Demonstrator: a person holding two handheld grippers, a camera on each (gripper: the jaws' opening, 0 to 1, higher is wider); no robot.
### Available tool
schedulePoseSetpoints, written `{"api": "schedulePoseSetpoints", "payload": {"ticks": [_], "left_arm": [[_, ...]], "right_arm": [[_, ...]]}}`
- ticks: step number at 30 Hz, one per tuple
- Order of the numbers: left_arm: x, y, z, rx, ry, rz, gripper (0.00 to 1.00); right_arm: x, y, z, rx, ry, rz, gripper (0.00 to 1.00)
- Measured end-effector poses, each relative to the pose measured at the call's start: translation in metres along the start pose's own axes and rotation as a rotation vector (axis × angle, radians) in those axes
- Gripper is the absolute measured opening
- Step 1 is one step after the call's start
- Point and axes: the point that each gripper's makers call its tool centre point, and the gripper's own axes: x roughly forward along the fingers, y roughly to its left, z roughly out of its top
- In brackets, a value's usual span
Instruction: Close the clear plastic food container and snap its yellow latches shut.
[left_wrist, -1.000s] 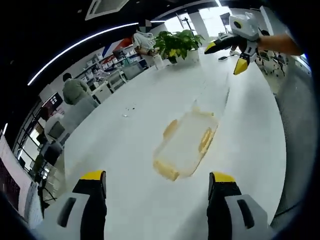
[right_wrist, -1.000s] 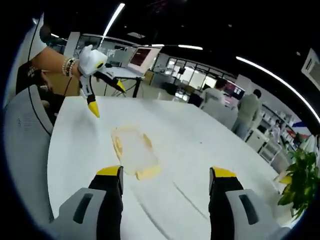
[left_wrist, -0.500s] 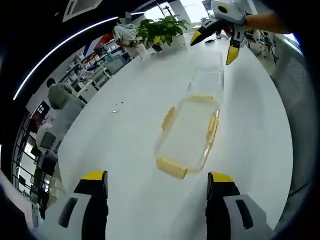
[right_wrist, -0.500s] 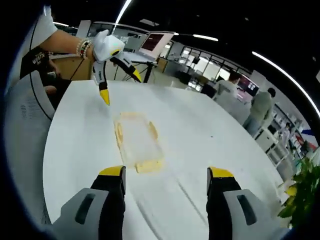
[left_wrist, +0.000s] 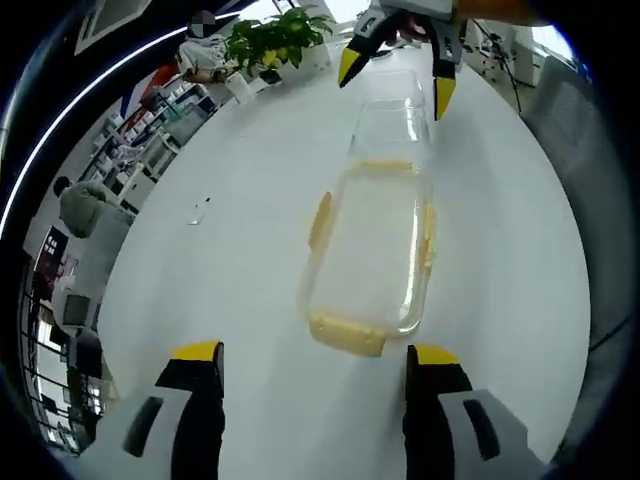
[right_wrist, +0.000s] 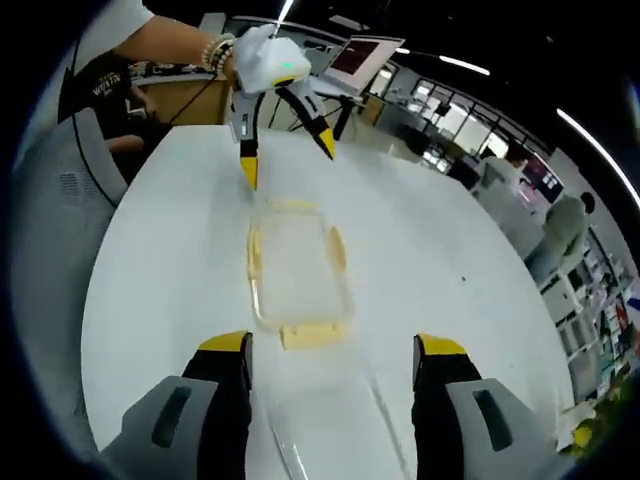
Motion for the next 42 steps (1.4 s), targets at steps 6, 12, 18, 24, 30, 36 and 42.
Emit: {"api": "schedulePoseSetpoints", "payload": {"ticks": [6, 12, 18, 24, 30, 36, 42], "left_arm": [[0.013, -0.009, -0.007, 0.035, 0.049, -0.100, 0.67], [0.021, -0.016, -0.006, 0.041, 0.056, -0.170, 0.62], [0.026, -0.016, -0.005, 0.055, 0.056, -0.191, 0.59], [0.029, -0.017, -0.005, 0.066, 0.051, -0.219, 0.55], [0.033, -0.022, -0.005, 0.094, 0.051, -0.255, 0.53], [0.037, -0.019, -0.006, 0.084, 0.057, -0.271, 0.50], [0.038, -0.022, -0.005, 0.085, 0.040, -0.297, 0.49]], "right_arm": [[0.016, 0.002, -0.005, -0.036, 0.069, 0.077, 0.57], [0.029, 0.008, -0.004, -0.020, 0.075, 0.142, 0.56], [0.043, 0.011, -0.010, -0.027, 0.102, 0.183, 0.55], [0.050, 0.015, -0.016, -0.022, 0.137, 0.236, 0.55], [0.053, 0.017, -0.020, -0.034, 0.159, 0.265, 0.51], [0.058, 0.013, -0.024, -0.030, 0.181, 0.283, 0.49], [0.063, 0.017, -0.021, 0.002, 0.178, 0.315, 0.48]]}}
